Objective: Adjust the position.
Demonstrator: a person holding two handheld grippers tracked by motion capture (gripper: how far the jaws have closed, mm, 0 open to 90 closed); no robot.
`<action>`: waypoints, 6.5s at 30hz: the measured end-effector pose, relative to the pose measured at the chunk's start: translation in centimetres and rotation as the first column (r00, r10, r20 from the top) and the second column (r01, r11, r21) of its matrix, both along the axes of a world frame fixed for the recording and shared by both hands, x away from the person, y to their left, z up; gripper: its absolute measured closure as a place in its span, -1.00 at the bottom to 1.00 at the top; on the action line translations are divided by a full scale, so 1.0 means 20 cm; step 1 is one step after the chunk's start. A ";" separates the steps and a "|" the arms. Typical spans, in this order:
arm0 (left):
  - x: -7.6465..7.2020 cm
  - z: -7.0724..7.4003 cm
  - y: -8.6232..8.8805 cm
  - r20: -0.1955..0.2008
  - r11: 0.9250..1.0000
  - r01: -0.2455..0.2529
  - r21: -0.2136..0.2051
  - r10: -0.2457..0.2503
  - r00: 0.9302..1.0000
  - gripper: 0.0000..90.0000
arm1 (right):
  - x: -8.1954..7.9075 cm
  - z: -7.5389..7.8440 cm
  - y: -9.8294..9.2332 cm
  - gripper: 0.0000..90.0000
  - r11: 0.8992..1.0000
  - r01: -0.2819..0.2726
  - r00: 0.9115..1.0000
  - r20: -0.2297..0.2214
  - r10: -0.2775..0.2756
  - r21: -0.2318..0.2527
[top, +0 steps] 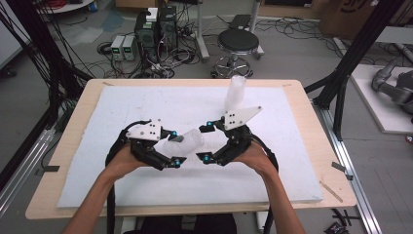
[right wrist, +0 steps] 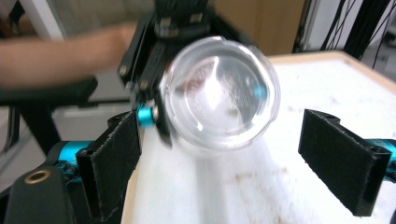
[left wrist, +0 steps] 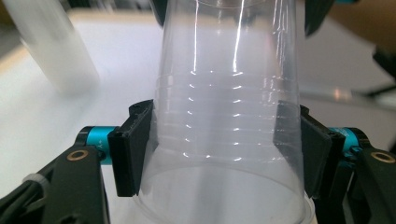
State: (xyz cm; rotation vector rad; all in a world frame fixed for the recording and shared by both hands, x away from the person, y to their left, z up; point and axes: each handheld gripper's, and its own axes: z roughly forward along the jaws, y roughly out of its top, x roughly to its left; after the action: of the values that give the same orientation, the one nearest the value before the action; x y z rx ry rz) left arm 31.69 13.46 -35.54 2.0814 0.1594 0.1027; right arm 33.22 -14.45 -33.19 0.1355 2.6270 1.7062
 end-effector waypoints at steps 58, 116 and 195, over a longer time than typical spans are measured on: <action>0.07 0.09 -0.21 -0.142 0.860 0.136 0.492 -0.074 0.987 -0.29 | -0.02 0.06 0.25 -0.07 0.779 -0.093 0.990 0.026 0.138 -0.620; -0.04 -0.16 0.13 -0.050 0.897 -0.045 -0.440 0.025 0.998 -0.84 | -0.03 -0.26 -0.09 -0.03 0.989 -0.052 0.999 0.000 0.052 0.136; 0.18 0.12 -0.04 0.021 1.000 -0.011 0.009 0.011 1.000 -0.28 | -0.09 -0.39 -0.27 -0.66 0.873 0.466 0.880 -0.031 -0.475 -0.145</action>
State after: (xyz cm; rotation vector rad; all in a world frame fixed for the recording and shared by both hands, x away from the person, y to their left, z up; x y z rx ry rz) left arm 35.38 12.56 -33.23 2.0875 0.1582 0.1320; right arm 31.37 -19.79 -40.91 0.7728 2.4568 1.3749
